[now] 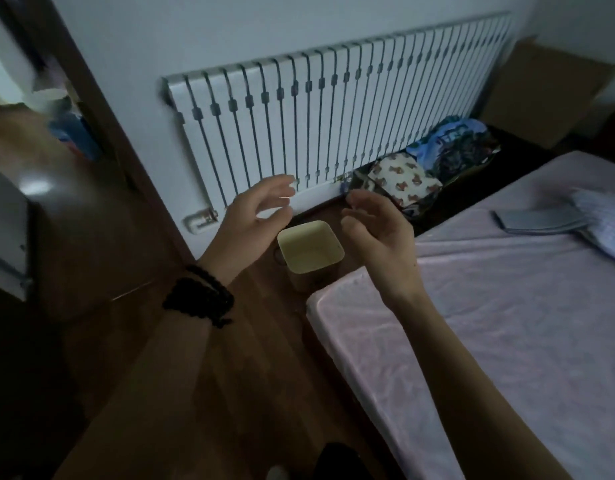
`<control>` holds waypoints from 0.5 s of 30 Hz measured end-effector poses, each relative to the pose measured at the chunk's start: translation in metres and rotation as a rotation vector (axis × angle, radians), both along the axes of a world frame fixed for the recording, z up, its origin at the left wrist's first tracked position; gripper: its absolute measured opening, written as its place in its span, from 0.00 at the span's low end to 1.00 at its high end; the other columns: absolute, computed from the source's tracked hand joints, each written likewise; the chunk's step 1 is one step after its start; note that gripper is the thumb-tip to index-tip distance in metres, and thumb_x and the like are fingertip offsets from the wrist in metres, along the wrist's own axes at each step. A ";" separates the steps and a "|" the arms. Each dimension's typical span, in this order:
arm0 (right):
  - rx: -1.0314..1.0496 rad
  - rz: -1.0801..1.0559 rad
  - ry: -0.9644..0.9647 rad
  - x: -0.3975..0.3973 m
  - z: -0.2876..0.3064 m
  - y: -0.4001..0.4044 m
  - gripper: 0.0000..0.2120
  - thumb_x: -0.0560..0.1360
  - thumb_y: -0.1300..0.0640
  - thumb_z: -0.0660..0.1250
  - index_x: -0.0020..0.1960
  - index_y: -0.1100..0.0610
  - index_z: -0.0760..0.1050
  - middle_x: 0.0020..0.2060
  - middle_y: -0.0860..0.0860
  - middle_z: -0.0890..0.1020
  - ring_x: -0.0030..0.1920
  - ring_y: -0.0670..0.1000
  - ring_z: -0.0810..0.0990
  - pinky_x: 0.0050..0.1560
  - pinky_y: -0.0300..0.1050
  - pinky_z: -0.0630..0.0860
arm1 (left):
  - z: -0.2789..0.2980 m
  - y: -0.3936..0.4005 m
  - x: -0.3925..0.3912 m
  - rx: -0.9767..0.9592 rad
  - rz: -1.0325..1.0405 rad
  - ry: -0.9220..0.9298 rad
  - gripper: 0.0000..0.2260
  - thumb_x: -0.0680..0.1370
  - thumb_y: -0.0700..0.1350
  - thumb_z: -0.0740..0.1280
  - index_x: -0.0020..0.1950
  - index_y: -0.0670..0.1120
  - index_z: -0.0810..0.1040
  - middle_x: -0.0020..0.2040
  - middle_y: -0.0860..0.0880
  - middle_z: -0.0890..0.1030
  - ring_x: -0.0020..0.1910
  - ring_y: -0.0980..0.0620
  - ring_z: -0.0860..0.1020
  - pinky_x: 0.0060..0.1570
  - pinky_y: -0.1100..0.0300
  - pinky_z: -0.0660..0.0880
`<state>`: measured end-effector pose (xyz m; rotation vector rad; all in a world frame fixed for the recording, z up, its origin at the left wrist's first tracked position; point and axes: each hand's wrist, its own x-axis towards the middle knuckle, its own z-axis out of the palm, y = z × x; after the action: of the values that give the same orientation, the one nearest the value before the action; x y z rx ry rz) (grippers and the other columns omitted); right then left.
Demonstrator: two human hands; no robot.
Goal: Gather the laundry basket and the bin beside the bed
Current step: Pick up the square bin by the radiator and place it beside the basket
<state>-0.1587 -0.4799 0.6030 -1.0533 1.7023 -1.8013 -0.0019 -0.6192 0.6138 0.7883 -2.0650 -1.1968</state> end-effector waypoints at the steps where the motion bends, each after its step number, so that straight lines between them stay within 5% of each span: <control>1: 0.012 -0.017 -0.007 -0.008 -0.001 -0.022 0.16 0.75 0.56 0.70 0.62 0.48 0.78 0.56 0.42 0.83 0.60 0.44 0.83 0.60 0.44 0.82 | -0.001 -0.024 -0.013 0.013 -0.023 -0.009 0.19 0.81 0.43 0.66 0.72 0.52 0.75 0.64 0.56 0.82 0.63 0.61 0.79 0.65 0.51 0.77; 9: 0.144 -0.080 -0.115 -0.082 -0.080 -0.219 0.15 0.77 0.57 0.70 0.64 0.51 0.78 0.54 0.41 0.83 0.52 0.32 0.82 0.50 0.30 0.79 | -0.081 -0.212 -0.120 0.276 -0.004 -0.115 0.18 0.79 0.44 0.67 0.70 0.52 0.77 0.60 0.55 0.83 0.59 0.58 0.81 0.59 0.52 0.81; 15: 0.371 -0.204 -0.450 -0.141 -0.212 -0.373 0.19 0.76 0.54 0.69 0.67 0.54 0.78 0.61 0.50 0.82 0.62 0.50 0.81 0.67 0.57 0.78 | -0.197 -0.352 -0.203 0.606 0.091 -0.299 0.20 0.79 0.46 0.66 0.71 0.50 0.75 0.59 0.50 0.81 0.57 0.51 0.82 0.57 0.51 0.81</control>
<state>-0.2999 -0.8529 0.3909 -0.3009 1.7984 -1.5920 -0.2050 -0.9712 0.4172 1.3952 -1.8646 -1.7693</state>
